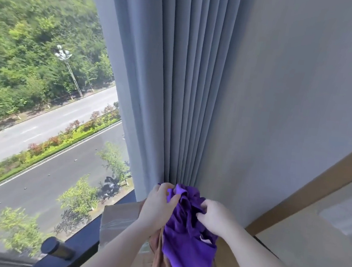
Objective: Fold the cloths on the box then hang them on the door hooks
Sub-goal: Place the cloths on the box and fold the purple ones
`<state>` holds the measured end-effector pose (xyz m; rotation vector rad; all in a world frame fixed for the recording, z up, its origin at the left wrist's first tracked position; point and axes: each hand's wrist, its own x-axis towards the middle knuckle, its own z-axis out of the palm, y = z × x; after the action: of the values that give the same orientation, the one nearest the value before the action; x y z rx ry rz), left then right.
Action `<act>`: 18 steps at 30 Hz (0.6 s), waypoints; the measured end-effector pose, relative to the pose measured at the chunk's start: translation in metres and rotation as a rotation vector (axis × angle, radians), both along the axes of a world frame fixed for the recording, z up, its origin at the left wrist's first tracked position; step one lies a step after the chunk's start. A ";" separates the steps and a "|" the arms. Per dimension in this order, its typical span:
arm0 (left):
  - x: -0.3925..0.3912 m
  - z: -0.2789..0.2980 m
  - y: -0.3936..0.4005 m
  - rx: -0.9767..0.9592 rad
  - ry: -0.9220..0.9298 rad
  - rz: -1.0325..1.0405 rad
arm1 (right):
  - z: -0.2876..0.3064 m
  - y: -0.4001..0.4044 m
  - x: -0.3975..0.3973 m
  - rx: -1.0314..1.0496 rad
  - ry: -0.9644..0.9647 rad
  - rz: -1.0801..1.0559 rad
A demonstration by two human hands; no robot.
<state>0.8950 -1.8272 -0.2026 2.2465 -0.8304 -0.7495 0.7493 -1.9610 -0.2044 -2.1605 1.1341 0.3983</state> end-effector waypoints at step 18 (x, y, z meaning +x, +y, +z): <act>-0.009 0.048 -0.052 0.116 -0.194 -0.327 | 0.072 -0.012 0.020 -0.212 -0.255 -0.005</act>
<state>0.8864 -1.8790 -0.1544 2.3415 -1.3003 -0.7489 0.7695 -1.9731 -0.1323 -2.3103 1.0760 -0.0032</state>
